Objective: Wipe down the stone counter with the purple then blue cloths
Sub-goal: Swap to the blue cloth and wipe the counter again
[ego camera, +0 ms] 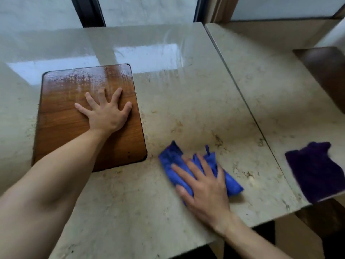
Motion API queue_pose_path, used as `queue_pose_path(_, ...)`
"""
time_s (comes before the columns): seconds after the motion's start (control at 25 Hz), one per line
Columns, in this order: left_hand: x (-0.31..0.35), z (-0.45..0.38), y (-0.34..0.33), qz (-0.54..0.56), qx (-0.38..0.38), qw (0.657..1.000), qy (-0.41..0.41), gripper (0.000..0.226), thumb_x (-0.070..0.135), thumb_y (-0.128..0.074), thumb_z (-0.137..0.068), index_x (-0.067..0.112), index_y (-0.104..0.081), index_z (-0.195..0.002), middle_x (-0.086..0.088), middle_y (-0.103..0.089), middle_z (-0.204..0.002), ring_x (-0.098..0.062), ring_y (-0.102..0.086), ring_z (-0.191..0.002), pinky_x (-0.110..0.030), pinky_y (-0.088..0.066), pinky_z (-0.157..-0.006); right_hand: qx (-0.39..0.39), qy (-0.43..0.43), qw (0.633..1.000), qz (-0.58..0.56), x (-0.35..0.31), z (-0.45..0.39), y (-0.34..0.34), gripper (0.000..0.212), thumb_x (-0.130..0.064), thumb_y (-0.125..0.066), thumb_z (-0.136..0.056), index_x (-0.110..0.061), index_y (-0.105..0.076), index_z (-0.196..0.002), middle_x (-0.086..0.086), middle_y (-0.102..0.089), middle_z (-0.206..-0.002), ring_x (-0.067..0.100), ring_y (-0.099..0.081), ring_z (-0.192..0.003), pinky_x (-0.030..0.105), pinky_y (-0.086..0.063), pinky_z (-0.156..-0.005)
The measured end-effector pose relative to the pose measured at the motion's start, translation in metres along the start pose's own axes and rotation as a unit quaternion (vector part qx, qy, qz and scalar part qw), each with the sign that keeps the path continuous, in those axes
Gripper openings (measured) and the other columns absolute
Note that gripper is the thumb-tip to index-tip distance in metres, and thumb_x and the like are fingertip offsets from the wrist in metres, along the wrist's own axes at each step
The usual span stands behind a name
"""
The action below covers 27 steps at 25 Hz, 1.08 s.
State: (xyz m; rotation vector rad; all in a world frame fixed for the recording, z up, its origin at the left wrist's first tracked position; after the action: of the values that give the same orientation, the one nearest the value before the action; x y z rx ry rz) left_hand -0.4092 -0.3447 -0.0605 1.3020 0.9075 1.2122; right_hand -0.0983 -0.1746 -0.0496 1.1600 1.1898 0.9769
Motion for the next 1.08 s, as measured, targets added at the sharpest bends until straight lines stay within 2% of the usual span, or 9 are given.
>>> queue_pose_path(0.16,0.001,-0.001,0.006,0.002,0.005,1.0,-0.004,0.065,0.073,-0.023,-0.093,0.045,-0.02,-0.151,-0.01,-0.01,-0.163,-0.052,0.001,-0.147,-0.08,0.003,-0.107,0.032,0.022,0.999,0.018,-0.015,0.073,-0.005,0.055,-0.056,-0.053,-0.085,-0.048,-0.049,-0.139,-0.012,-0.044,-0.151,0.026,-0.04,-0.141,0.067,-0.032,-0.103)
queue_pose_path(0.28,0.002,-0.004,0.006,0.002,0.008,1.0,-0.008,0.065,0.073,-0.023,-0.093,0.045,-0.02,-0.151,-0.009,-0.009,-0.162,-0.052,0.0,-0.147,-0.08,0.003,-0.107,0.017,-0.022,0.999,0.032,-0.018,0.056,-0.006,0.052,-0.056,-0.052,-0.084,-0.05,-0.053,-0.135,-0.013,-0.048,-0.148,0.027,-0.044,-0.137,0.07,-0.03,-0.103)
queue_pose_path(0.4,-0.001,-0.007,0.003,0.0,0.022,1.0,-0.006,0.064,0.073,-0.024,-0.092,0.046,-0.021,-0.151,-0.009,-0.011,-0.161,-0.052,-0.002,-0.146,-0.08,0.001,-0.107,0.001,-0.105,0.994,0.015,-0.015,0.007,-0.007,0.051,-0.057,-0.043,-0.089,-0.05,-0.048,-0.139,-0.014,-0.045,-0.151,0.028,-0.042,-0.139,0.071,-0.02,-0.108)
queue_pose_path(0.48,-0.001,-0.007,0.001,-0.006,0.026,1.0,-0.009,0.064,0.072,-0.024,-0.092,0.046,-0.02,-0.151,-0.009,-0.012,-0.161,-0.052,-0.004,-0.146,-0.08,-0.001,-0.107,-0.009,-0.122,0.992,0.011,-0.007,-0.04,-0.008,0.052,-0.058,-0.036,-0.093,-0.049,-0.04,-0.144,-0.014,-0.04,-0.154,0.028,-0.037,-0.142,0.072,-0.015,-0.109)
queue_pose_path(0.6,-0.002,-0.01,0.0,-0.018,0.026,0.999,-0.008,0.066,0.073,-0.021,-0.092,0.046,-0.017,-0.152,-0.009,-0.01,-0.162,-0.053,-0.006,-0.145,-0.081,-0.004,-0.107,-0.021,-0.104,0.994,0.019,0.01,-0.134,-0.008,0.052,-0.061,-0.022,-0.097,-0.053,-0.027,-0.148,-0.015,-0.03,-0.159,0.028,-0.025,-0.147,0.073,-0.01,-0.109)
queue_pose_path(0.72,-0.002,-0.011,0.0,-0.021,0.013,1.0,-0.012,0.07,0.075,-0.013,-0.089,0.047,-0.012,-0.153,-0.008,-0.008,-0.162,-0.052,-0.006,-0.146,-0.08,-0.005,-0.107,0.014,-0.125,0.992,0.005,0.023,-0.242,-0.006,0.049,-0.058,-0.026,-0.096,-0.055,-0.031,-0.145,-0.017,-0.032,-0.158,0.025,-0.025,-0.147,0.071,-0.01,-0.11)
queue_pose_path(0.88,-0.005,-0.01,-0.002,-0.023,0.001,1.0,-0.006,0.073,0.078,-0.004,-0.086,0.049,-0.007,-0.153,-0.007,-0.004,-0.164,-0.048,-0.004,-0.148,-0.079,-0.006,-0.109,-0.038,-0.154,0.987,-0.025,0.043,-0.393,-0.008,0.049,-0.059,-0.022,-0.097,-0.059,-0.018,-0.146,-0.023,-0.013,-0.162,0.021,-0.006,-0.151,0.072,0.003,-0.109)
queue_pose_path(1.08,-0.005,-0.008,-0.004,-0.031,0.001,1.0,-0.002,0.071,0.077,-0.011,-0.09,0.046,-0.018,-0.154,-0.01,-0.014,-0.164,-0.049,-0.013,-0.147,-0.081,-0.011,-0.106,-0.05,-0.143,0.987,-0.044,0.053,-0.533,-0.002,0.052,-0.059,-0.021,-0.094,-0.058,-0.021,-0.146,-0.021,-0.013,-0.162,0.022,-0.006,-0.151,0.073,0.003,-0.109)
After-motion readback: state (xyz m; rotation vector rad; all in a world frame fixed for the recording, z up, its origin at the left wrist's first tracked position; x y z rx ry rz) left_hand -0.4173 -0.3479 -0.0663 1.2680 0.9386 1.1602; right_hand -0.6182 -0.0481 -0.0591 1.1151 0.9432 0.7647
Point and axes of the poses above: each hand's wrist, its own z-axis away from the middle knuckle, its own y-axis out of the back of the hand, x = y × z, the point moved 2 cm from there along -z, towards the middle knuckle
